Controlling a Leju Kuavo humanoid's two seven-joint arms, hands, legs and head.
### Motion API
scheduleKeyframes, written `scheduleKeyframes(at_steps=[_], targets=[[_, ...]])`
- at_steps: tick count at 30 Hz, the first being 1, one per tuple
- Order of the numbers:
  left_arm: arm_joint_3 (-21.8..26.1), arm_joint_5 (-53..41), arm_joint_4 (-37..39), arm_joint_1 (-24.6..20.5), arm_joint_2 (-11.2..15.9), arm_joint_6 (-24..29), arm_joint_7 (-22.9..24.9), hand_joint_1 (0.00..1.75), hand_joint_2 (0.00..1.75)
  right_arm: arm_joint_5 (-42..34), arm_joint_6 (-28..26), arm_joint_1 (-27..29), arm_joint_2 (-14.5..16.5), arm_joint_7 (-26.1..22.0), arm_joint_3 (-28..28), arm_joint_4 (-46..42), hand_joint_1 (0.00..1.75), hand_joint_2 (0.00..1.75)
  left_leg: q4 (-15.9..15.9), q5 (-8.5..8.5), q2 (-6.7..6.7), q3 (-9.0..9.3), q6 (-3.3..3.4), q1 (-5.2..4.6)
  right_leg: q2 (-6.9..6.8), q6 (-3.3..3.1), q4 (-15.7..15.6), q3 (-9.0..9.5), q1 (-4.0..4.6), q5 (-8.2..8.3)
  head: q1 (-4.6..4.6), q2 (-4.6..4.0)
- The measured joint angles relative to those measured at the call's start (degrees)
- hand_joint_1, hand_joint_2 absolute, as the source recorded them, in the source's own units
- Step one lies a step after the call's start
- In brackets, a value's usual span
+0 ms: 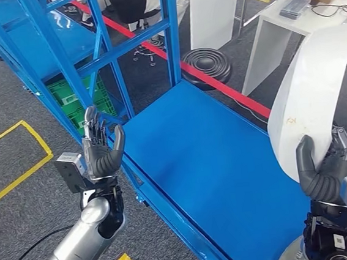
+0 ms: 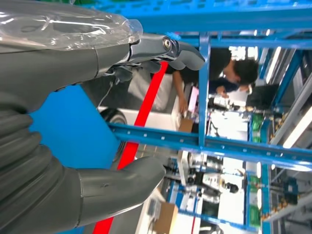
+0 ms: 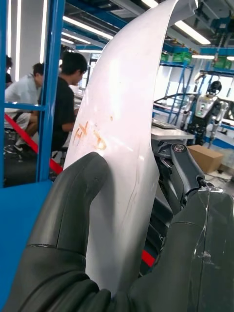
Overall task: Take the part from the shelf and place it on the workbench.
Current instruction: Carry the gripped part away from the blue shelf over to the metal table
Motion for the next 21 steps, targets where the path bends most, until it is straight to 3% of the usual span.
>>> scheduleKeyframes(at_steps=[2,4,6,8,10,12,13,14,15,17,19,21], targets=[[0.0,0.0,0.0,0.0,0.0,0.0,0.0,0.0,1.75,0.0,0.1,0.0,0.0,0.2,0.0,0.0,1.75,1.75,0.9,-0.4,-1.26,-0.25,-0.79,0.28,2.37,0.2,-7.6,3.68,-0.51,2.89,0.03,0.0],[0.0,-0.1,-0.1,0.0,0.0,0.0,0.0,0.0,1.75,0.1,0.3,0.0,0.0,0.4,0.1,0.0,1.75,1.75,1.3,-0.38,-2.4,-0.89,-1.72,0.47,3.96,-0.09,-10.5,5.34,-0.5,3.1,0.04,0.0],[0.0,-0.2,-0.2,0.3,0.0,0.0,0.0,0.0,1.75,0.1,0.3,-0.1,0.0,0.6,0.1,0.0,1.75,1.75,1.2,0.01,-3.38,-1.39,-2.58,0.74,2.99,-0.93,-10.6,5.44,-0.17,3.25,0.01,0.0],[0.0,-0.2,-0.3,0.4,0.0,0.0,0.0,0.0,1.75,0.1,0.3,-0.2,0.0,0.6,0.0,0.0,1.75,1.75,2.8,-0.86,-1.66,-2.34,-3.02,0.75,1.65,-1.79,-10.9,5.54,-0.19,3.51,-0.23,0.0],[0.0,-0.2,-0.3,0.3,0.0,0.0,0.0,0.0,1.75,0.2,0.3,-0.2,0.0,0.7,0.0,0.0,1.75,1.75,9.4,-3.97,1.48,-5.59,-3.18,0.52,0.16,-2.44,-11.0,5.59,-0.07,3.58,-0.63,0.0],[-0.1,-0.2,-0.3,0.4,0.0,0.0,0.0,0.0,1.75,0.2,0.3,-0.2,0.0,0.7,0.0,0.0,1.75,1.75,17.4,-6.91,2.62,-9.76,-3.29,0.45,-1.35,-2.79,-11.0,5.49,0.26,3.49,-0.86,0.0],[-0.1,-0.2,-0.3,0.5,0.0,0.0,0.0,0.0,1.75,0.3,0.3,-0.1,0.0,0.7,0.1,0.0,1.75,1.75,19.2,-7.15,2.79,-10.82,-3.26,0.45,-2.11,-2.88,-11.0,5.46,0.39,3.44,-0.9,0.0],[-0.1,-0.2,-0.3,0.6,0.0,0.0,0.0,0.0,1.75,0.3,0.3,-0.1,0.0,0.7,0.1,0.0,1.75,1.75,18.6,-6.31,2.95,-10.61,-3.15,0.44,-2.84,-2.91,-11.0,5.49,0.49,3.39,-0.96,0.0],[-0.1,-0.1,-0.3,0.6,0.0,0.0,0.0,0.0,1.75,0.3,0.3,-0.1,0.0,0.8,0.1,0.0,1.75,1.75,15.6,-4.63,3.34,-9.11,-2.97,0.41,-3.57,-2.87,-11.0,5.57,0.56,3.33,-1.01,0.0],[-0.1,-0.2,-0.4,0.6,0.0,0.0,0.0,0.0,1.75,0.3,0.3,-0.1,0.0,0.8,0.1,0.0,1.75,1.75,6.9,-1.21,6.13,-4.53,-2.42,0.03,-4.82,-2.59,-11.0,5.86,0.87,3.04,-1.18,0.0],[-0.2,-0.2,-0.5,0.4,0.0,0.0,0.0,0.0,1.75,0.3,0.3,-0.2,0.0,0.7,0.1,0.0,1.75,1.75,2.3,-0.01,8.07,-2.17,-1.81,-0.5,-5.89,-2.1,-11.0,6.2,1.19,2.65,-1.12,0.0],[-0.2,-0.2,-0.6,0.4,0.0,-0.1,0.0,0.0,1.75,0.3,0.3,-0.2,0.0,0.7,0.1,0.0,1.75,1.75,1.8,-0.05,6.91,-2.23,-1.23,-0.76,-7.11,-1.5,-11.1,6.55,1.2,2.33,-0.95,0.0]])
